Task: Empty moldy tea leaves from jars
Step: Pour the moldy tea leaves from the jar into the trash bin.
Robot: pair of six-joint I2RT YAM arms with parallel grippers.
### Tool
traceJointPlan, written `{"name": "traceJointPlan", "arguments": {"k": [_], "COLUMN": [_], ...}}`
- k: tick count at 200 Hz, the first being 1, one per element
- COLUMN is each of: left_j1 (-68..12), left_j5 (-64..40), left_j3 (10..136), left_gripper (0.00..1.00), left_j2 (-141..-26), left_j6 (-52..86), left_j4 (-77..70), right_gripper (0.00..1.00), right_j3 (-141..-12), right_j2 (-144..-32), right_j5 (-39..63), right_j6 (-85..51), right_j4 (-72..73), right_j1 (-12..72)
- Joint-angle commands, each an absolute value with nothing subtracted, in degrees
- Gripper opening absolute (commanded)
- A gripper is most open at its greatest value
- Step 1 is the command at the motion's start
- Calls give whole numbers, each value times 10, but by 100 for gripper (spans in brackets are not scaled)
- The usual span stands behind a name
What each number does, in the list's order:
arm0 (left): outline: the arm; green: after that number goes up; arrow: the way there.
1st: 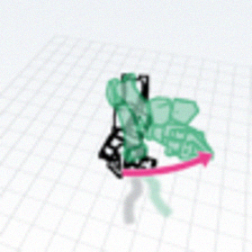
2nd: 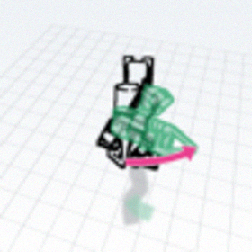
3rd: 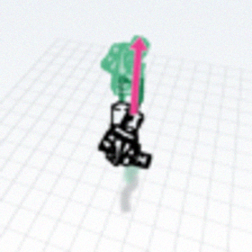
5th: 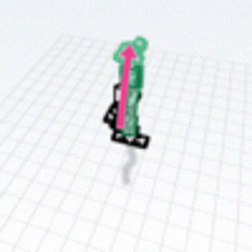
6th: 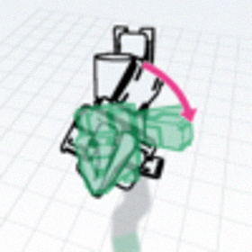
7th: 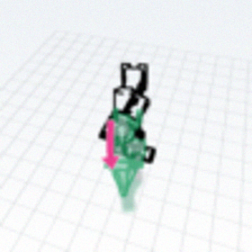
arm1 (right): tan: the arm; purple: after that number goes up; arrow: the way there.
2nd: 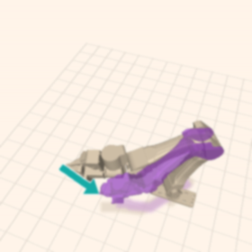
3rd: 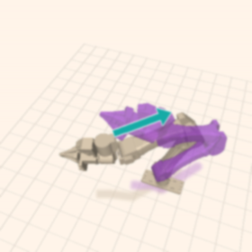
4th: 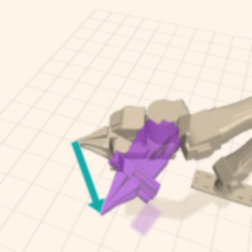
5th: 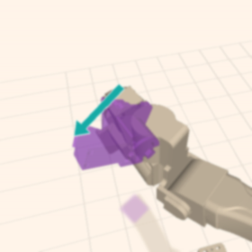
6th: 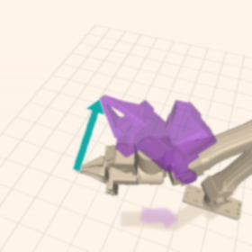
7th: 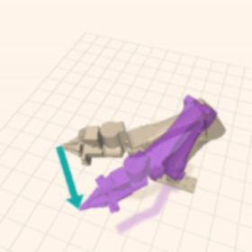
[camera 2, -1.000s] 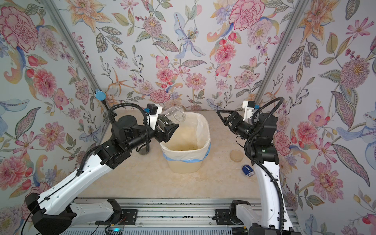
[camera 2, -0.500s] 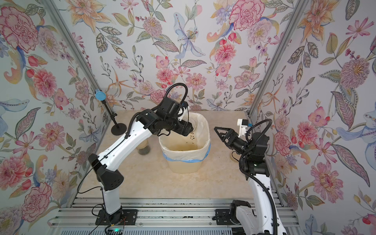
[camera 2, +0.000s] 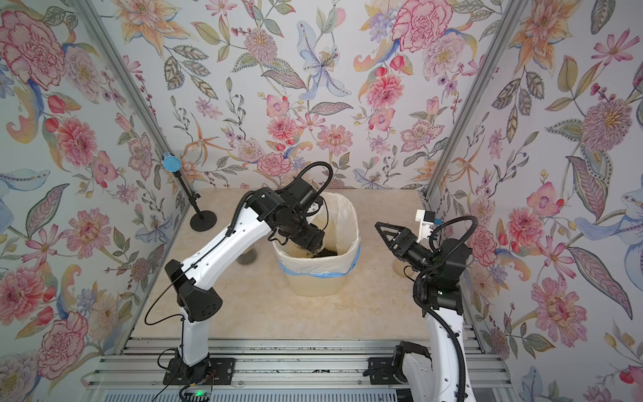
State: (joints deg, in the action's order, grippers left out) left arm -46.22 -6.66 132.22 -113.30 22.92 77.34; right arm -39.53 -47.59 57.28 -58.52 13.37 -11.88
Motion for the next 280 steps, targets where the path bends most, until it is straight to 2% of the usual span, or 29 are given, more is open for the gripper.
{"name": "traceJointPlan", "arguments": {"k": [1,16,35,49,53,61,70,89,115,146,224,246,260,272,280], "left_j1": [-452,-457,-470,-455,-448,-443,-455,-479,-444,-420,-442,-419,-405,-415,-426], "left_j5": [-73,-113,-119,-95,-96,-132,-138,-73,-91,-114,-113,-117,-123,-162,-146], "left_j3": [1343,1276,1198,1238,1263,1302,1301,1301,1360,1337,1384,1364,1375,1324,1329], "left_gripper": [38,35,38,45,44,32,31,35,34,35,35,40,36,31,33], "left_j2": [-1098,-1072,-1033,-1086,-1117,-1173,-1191,-1174,-1161,-1109,-1092,-1079,-1133,-1139,-1125], "left_j6": [213,230,236,204,197,193,198,201,208,229,268,274,241,225,220], "left_j4": [775,775,775,765,769,778,775,774,778,776,776,758,777,778,778], "right_gripper": [100,100,100,100,100,100,100,100,100,100,100,100,100,100,100], "right_j3": [-387,-382,-382,-379,-378,-380,-383,-381,-374,-366,-345,-346,-345,-346,-349], "right_j2": [-476,-472,-461,-451,-451,-449,-446,-435,-472,-479,-495,-489,-472,-465,-468], "right_j5": [585,584,581,573,572,580,589,568,587,582,580,581,571,568,572], "right_j6": [-579,-574,-577,-577,-577,-579,-577,-561,-597,-597,-571,-574,-571,-562,-552], "right_j4": [148,136,129,127,125,123,116,100,155,161,154,148,132,118,107], "right_j1": [-116,-116,-115,-112,-112,-114,-114,-108,-108,-114,-98,-99,-100,-98,-97]}}
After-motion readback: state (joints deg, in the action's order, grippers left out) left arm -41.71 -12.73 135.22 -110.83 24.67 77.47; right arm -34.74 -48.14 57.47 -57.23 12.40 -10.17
